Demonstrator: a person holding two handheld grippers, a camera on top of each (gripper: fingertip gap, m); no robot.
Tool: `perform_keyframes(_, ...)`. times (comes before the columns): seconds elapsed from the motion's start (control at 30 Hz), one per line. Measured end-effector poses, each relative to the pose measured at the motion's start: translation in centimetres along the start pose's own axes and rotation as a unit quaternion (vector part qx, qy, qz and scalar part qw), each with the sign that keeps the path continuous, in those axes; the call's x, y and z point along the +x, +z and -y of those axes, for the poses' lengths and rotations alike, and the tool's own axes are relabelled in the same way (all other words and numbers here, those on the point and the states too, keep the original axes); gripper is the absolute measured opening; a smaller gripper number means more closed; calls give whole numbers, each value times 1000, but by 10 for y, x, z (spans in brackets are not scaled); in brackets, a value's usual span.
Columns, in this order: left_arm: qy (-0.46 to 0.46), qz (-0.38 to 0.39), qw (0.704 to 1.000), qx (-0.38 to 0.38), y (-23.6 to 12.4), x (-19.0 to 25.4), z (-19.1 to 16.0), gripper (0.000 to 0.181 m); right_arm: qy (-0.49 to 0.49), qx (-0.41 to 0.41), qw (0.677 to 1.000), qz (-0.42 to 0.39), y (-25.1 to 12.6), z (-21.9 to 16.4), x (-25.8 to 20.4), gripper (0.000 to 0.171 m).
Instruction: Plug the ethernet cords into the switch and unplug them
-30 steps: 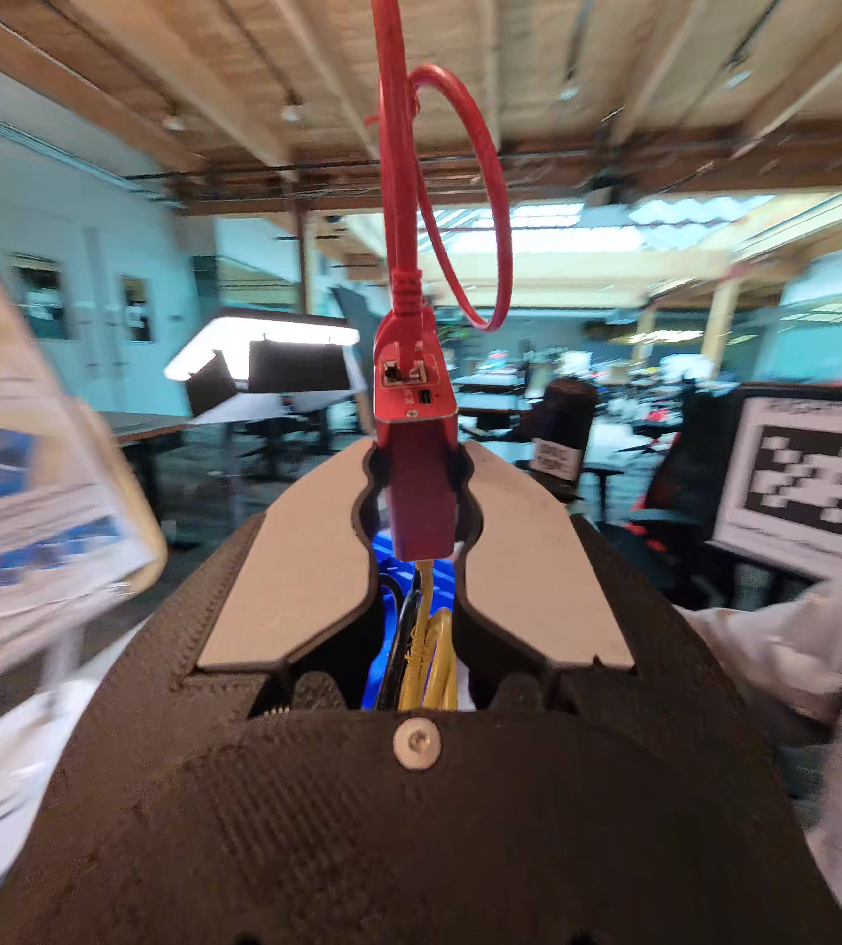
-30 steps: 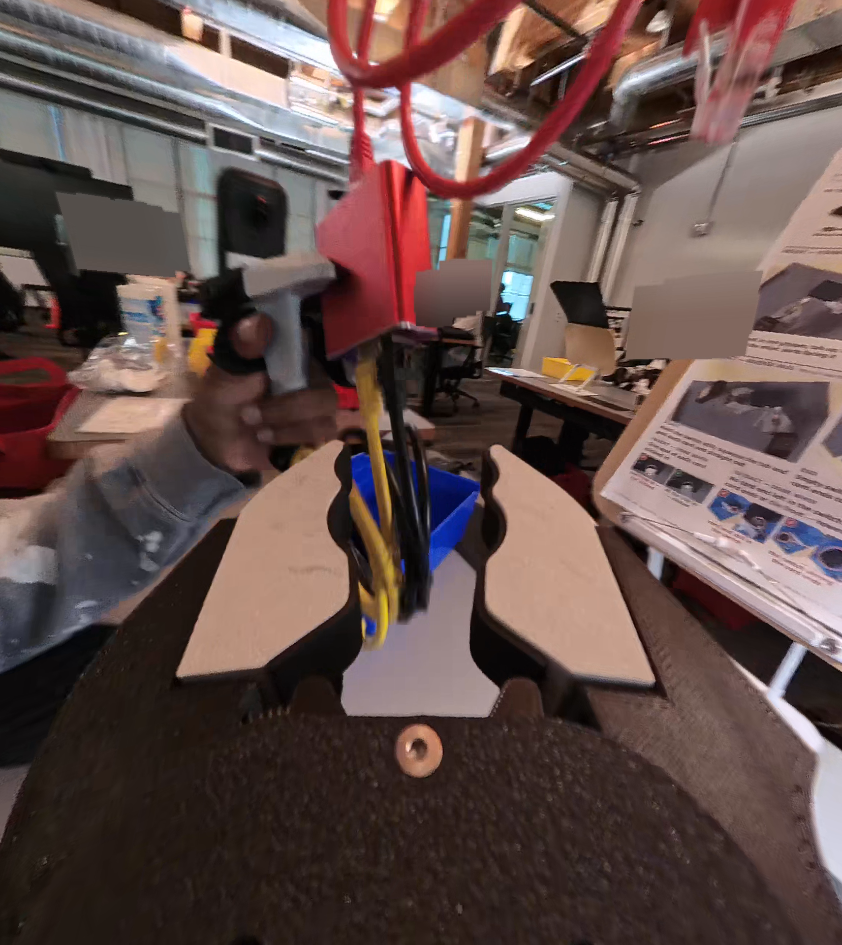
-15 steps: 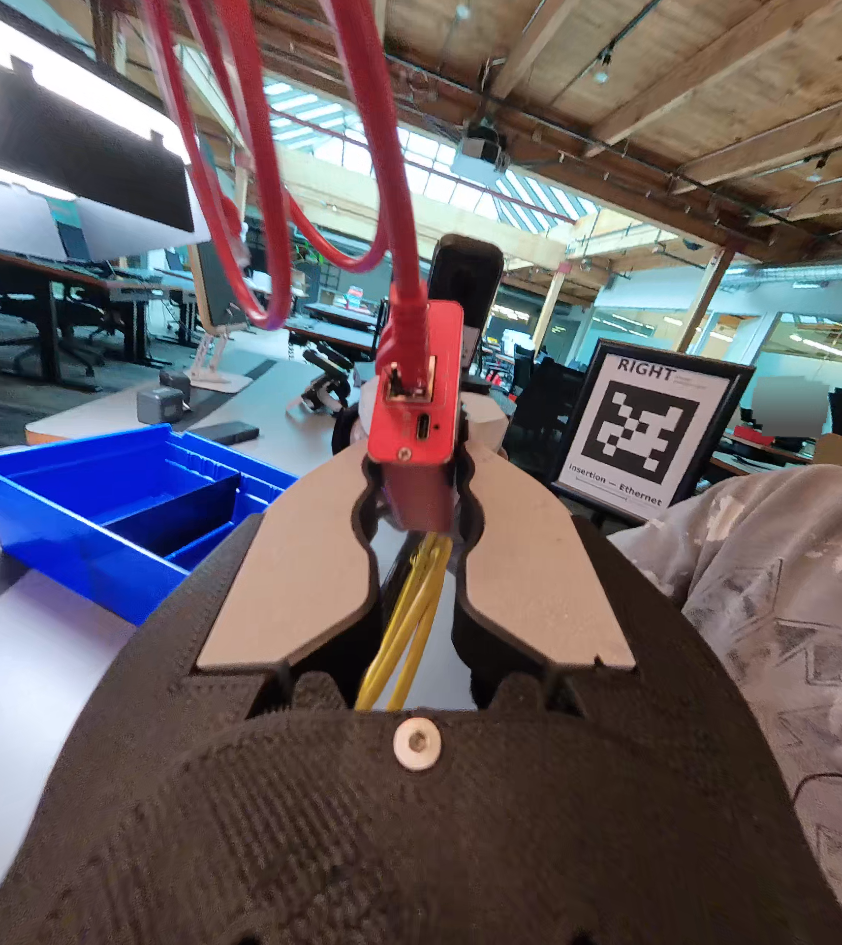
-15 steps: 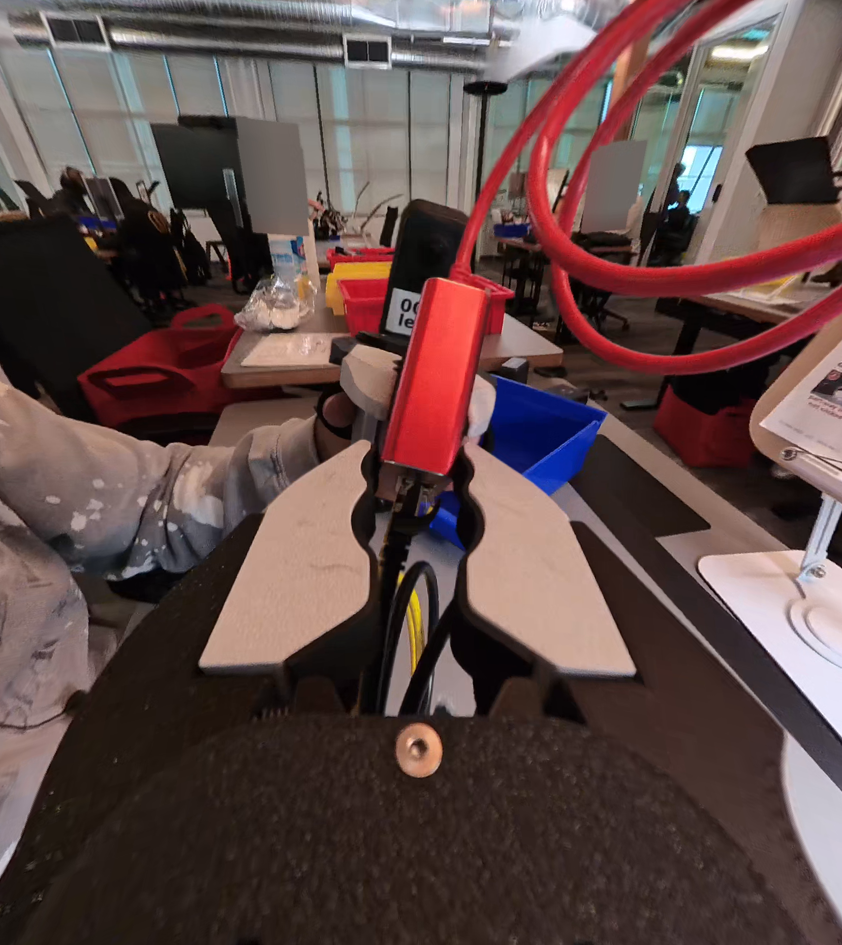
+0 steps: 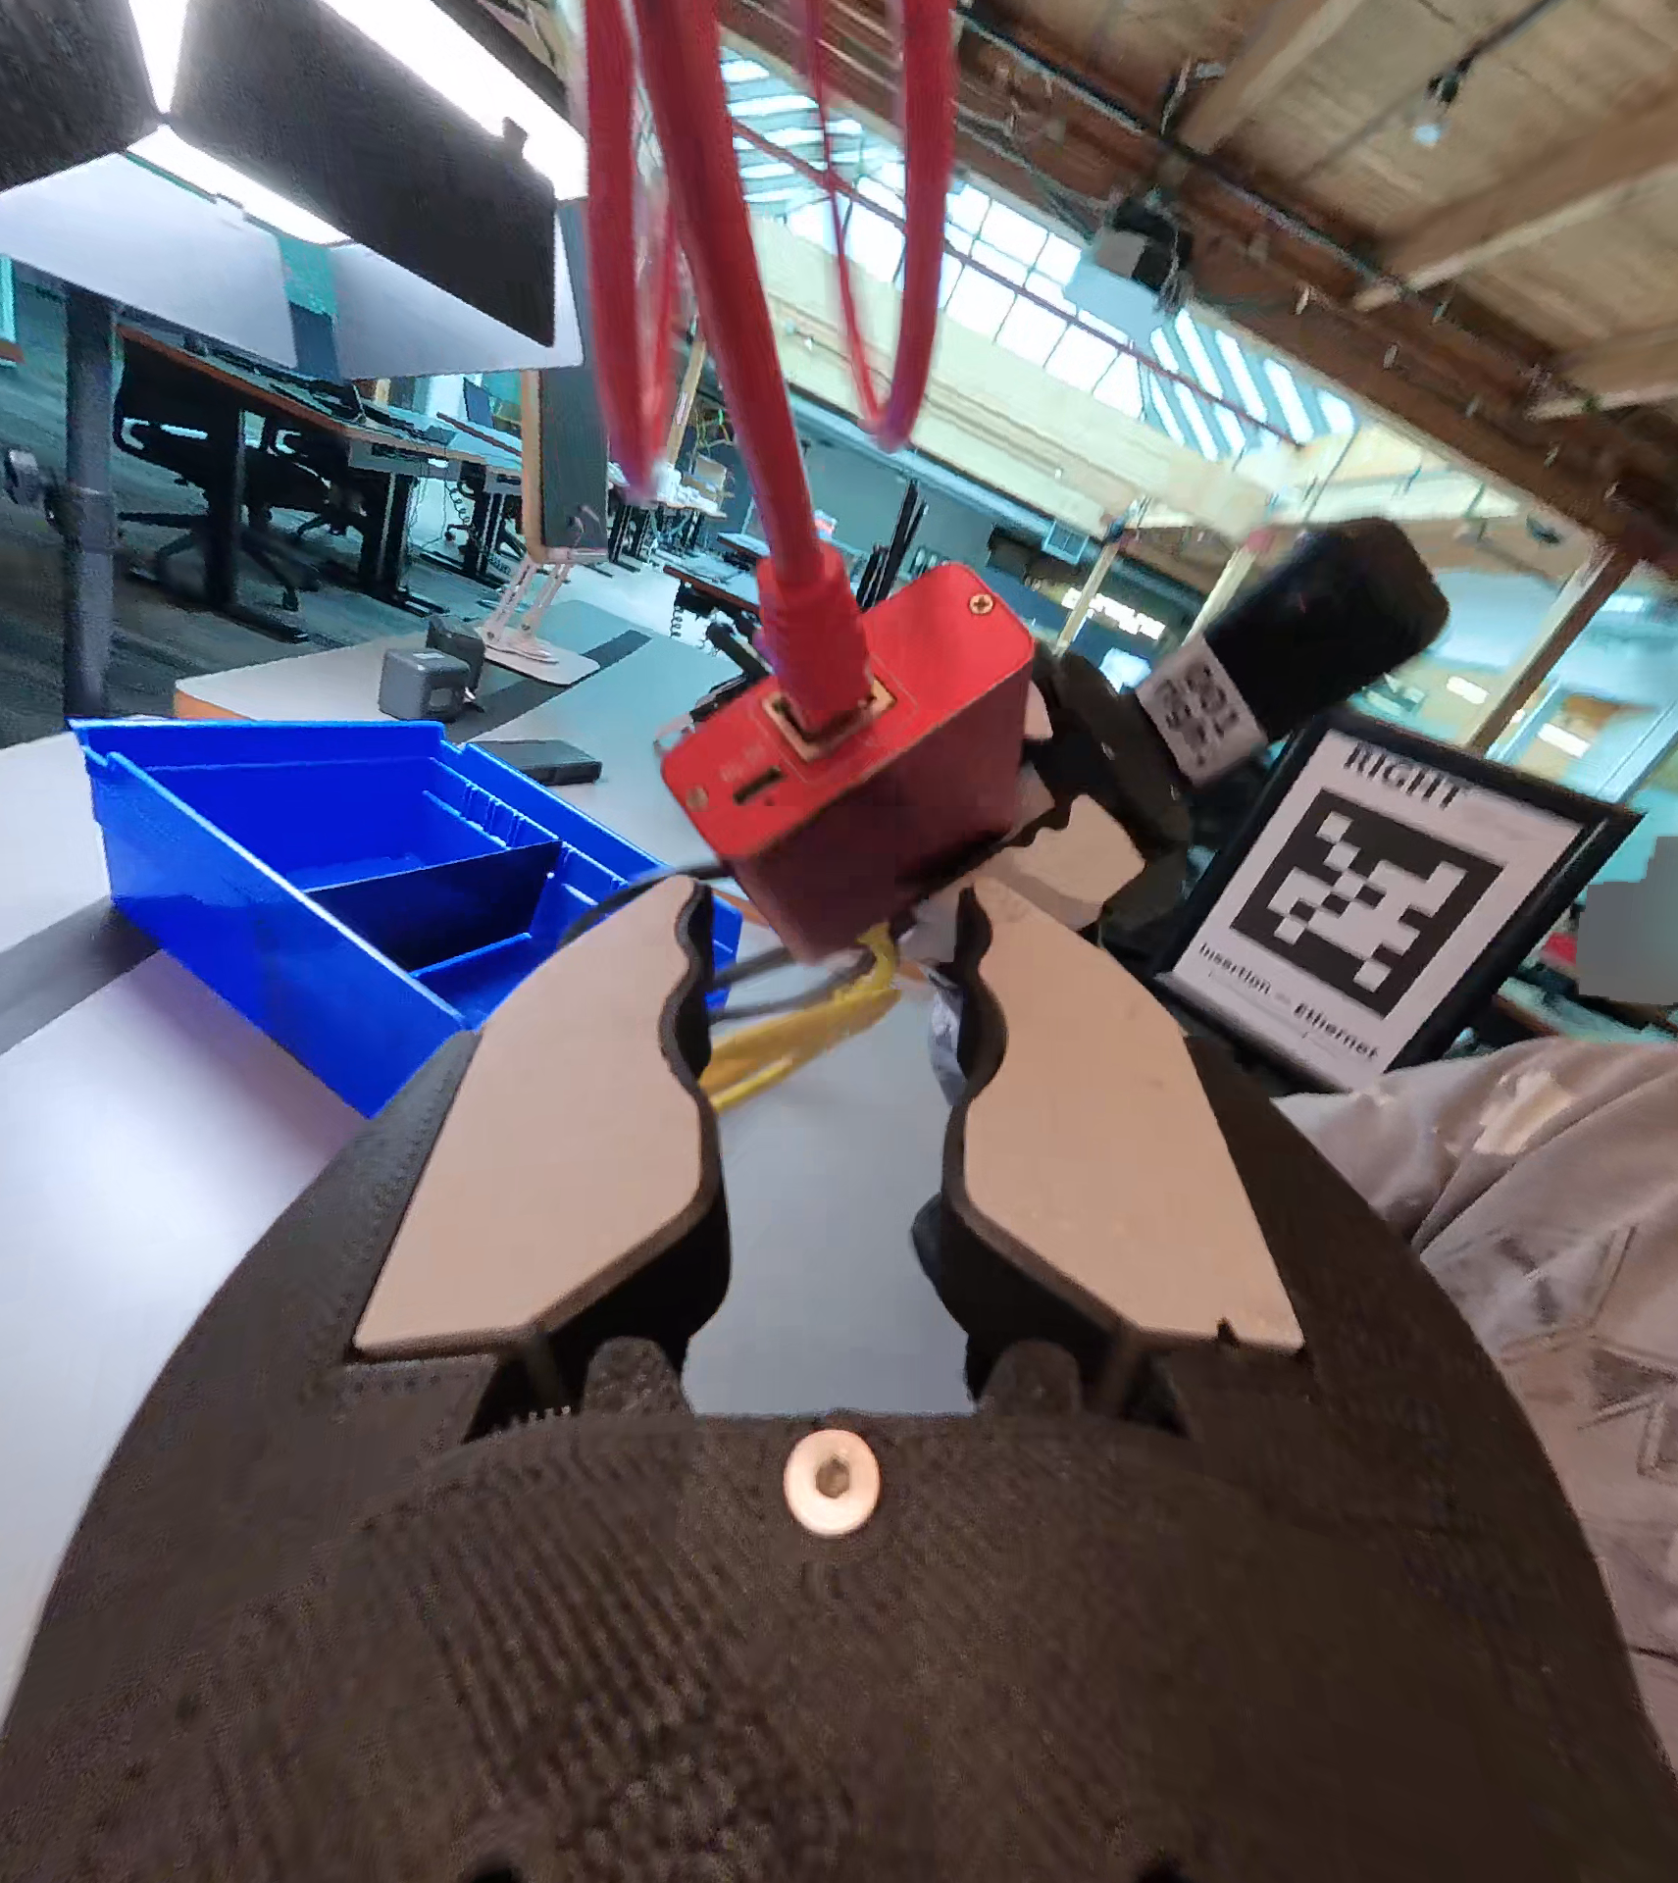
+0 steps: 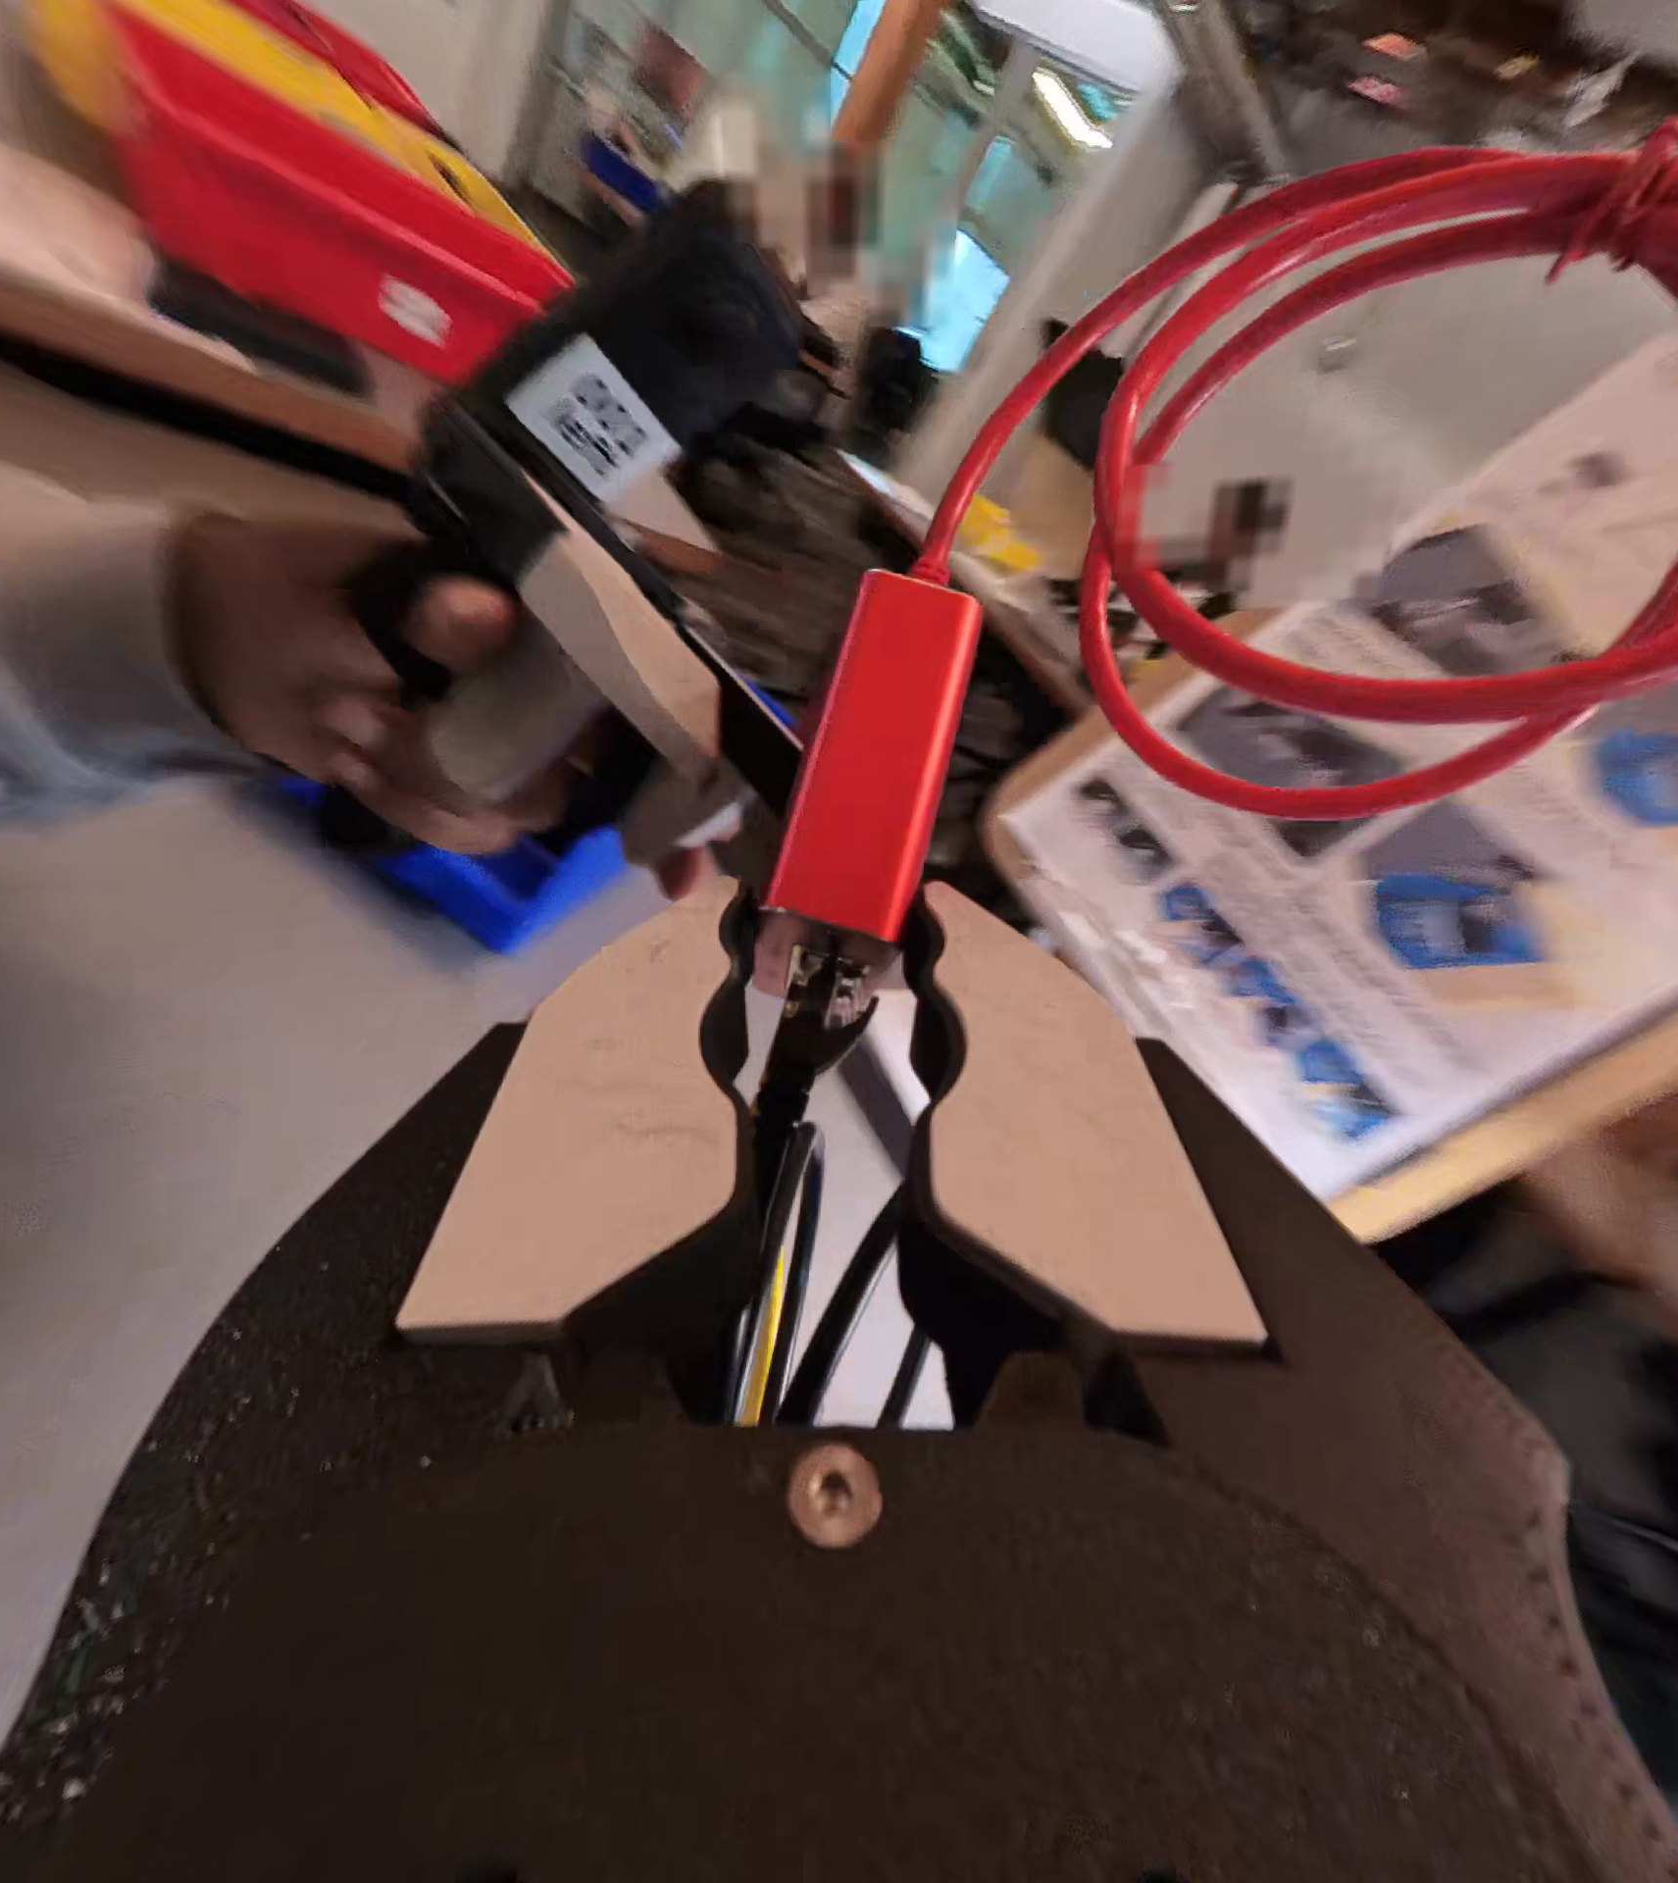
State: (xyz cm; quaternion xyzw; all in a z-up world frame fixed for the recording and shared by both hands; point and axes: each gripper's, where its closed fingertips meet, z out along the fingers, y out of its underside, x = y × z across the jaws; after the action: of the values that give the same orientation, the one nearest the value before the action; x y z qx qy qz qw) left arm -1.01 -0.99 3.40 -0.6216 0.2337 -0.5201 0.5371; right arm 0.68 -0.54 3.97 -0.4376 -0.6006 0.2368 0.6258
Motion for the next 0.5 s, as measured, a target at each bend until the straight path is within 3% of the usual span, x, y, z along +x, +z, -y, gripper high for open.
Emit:
perform_keyframes(0.1, -24, 18, 999, 27, 0, -9, 4, 57, -147, -50, 982, -108, 6, -11, 14, 28)
perform_keyframes(0.2, -51, 33, 996, 61, 5, -16, 6, 63, -281, -90, 938, -184, 19, -23, 17, 27)
perform_keyframes(0.37, -114, 109, 980, 122, 1, -57, -5, 57, -395, -118, 881, -233, 55, -44, -4, 27)
perform_keyframes(0.5, -182, 93, 966, 155, -7, -83, -20, 46, -392, -149, 877, -235, 71, -71, -8, 29)
